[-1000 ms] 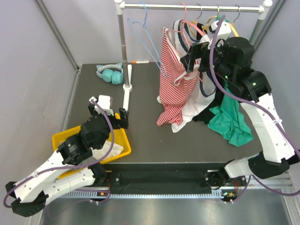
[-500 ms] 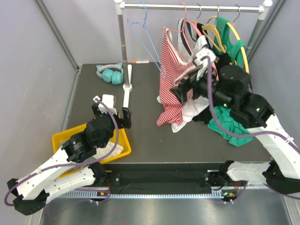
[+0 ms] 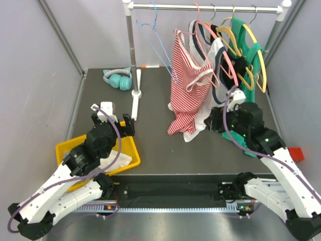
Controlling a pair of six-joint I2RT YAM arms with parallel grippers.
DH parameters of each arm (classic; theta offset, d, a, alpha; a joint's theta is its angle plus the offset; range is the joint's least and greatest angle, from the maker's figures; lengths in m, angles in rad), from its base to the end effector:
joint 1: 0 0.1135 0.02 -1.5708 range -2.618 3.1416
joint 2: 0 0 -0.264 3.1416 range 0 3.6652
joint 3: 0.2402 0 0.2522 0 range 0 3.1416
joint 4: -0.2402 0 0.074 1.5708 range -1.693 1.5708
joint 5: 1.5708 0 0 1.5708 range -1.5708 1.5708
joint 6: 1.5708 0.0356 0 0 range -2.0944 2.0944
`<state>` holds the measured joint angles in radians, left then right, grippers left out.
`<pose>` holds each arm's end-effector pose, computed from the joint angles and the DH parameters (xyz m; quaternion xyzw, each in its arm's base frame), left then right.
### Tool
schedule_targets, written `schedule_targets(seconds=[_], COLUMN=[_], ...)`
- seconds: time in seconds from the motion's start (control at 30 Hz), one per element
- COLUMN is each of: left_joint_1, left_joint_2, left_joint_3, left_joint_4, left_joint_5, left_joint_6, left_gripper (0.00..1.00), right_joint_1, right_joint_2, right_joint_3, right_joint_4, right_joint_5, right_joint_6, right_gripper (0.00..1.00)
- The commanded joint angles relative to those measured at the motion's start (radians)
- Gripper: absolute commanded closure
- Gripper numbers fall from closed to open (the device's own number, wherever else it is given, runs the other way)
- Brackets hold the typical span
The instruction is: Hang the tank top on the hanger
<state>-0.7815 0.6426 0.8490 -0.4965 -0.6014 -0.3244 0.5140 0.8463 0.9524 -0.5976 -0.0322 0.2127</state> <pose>0.1101 -0.0809 0.3511 0.0012 0.7861 -0.0976 0.6104 0.1552 0.0889 0.3451 -0.1369 0.8468 0.1955 0.4753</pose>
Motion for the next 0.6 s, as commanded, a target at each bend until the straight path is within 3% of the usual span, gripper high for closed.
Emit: schedule_targets(seconds=[0.0, 0.3, 0.57], left_joint_1=[0.005, 0.004, 0.004], left_joint_2=[-0.021, -0.021, -0.011], left_joint_3=[0.022, 0.058, 0.065], left_joint_4=[-0.023, -0.077, -0.070], left_joint_5=[0.003, -0.001, 0.015], left_joint_6=[-0.028, -0.039, -0.036], left_gripper=[0.01, 0.01, 0.01], right_joint_1=[-0.147, -0.184, -0.184], right_joint_2=[-0.104, -0.254, -0.312], right_joint_3=[-0.033, -0.116, -0.139], right_joint_4=[0.068, 0.173, 0.173], right_joint_5=[-0.025, 0.103, 0.124], right_joint_6=[0.054, 0.096, 0.076], right_gripper=[0.00, 0.00, 0.00])
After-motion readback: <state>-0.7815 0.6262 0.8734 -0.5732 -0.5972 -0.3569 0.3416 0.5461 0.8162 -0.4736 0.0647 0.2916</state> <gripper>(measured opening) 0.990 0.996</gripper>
